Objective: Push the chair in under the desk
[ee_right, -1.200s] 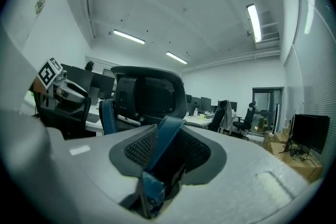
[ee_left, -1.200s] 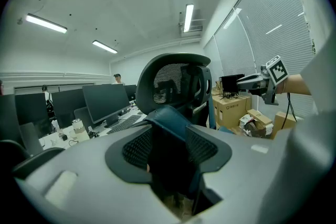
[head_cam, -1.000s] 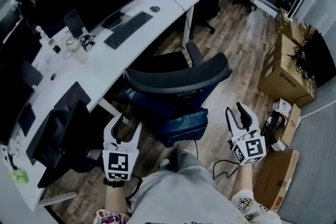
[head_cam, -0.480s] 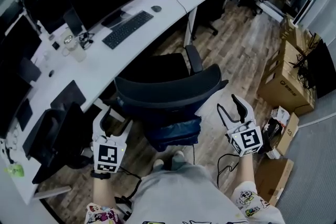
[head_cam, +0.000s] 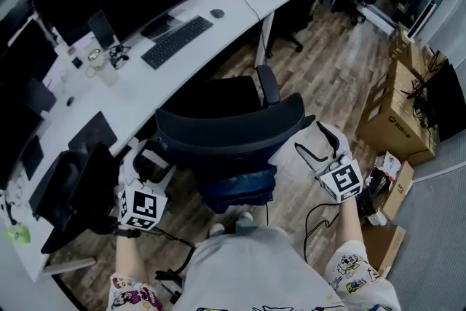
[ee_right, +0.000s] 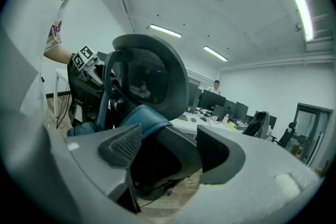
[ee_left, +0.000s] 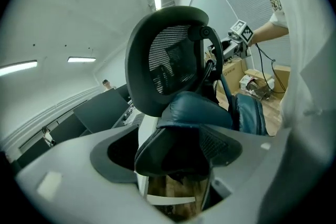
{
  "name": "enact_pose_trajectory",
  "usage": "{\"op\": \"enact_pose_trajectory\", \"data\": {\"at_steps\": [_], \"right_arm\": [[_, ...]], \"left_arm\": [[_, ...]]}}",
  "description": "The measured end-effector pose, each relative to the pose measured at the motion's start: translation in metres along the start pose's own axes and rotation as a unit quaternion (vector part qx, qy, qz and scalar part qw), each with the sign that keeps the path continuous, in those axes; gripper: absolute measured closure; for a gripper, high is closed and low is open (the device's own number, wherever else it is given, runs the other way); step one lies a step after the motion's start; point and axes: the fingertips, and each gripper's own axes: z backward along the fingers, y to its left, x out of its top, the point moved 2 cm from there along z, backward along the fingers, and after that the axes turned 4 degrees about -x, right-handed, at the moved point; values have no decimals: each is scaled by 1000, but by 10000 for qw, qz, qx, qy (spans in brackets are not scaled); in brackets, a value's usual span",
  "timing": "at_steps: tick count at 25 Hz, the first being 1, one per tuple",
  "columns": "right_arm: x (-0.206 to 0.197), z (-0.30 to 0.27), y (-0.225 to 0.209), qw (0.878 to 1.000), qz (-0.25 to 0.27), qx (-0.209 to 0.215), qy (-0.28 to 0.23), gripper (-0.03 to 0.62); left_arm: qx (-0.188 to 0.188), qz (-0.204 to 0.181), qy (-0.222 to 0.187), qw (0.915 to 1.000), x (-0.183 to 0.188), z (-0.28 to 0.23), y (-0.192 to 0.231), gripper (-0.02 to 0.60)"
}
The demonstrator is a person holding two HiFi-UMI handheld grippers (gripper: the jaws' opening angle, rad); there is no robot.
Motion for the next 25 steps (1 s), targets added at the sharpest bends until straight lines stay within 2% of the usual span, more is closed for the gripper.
{"op": "enact_pose_trajectory", "data": {"at_steps": [7,10,12,14,16,18,25], "right_arm": [[-9,-22,-2,9966,719,343,219,266],[-15,-28,-4,9929,1028,461,394,264],[-18,-32,-5,9908,1154,525,465,265],[-21,-36,-5,9890,1246,590,532,266],[-24,-39,-7,9872,1339,607,619,266],[-27,-40,-10,9858,1440,565,655,302],[-27,-50,-13,9844,1561,587,566,306]], "left_arm": [[-109,-112,30,9999,-8,-11,7,216],[-184,-248,52,9995,-8,-13,7,192],[-281,-512,164,9982,-11,-14,6,222],[-312,-704,276,9967,-16,-15,6,224],[-241,-735,304,9965,-18,-19,9,271],[-163,-713,265,9970,-16,-22,11,329],[-112,-683,323,9971,-18,-21,16,331]]}}
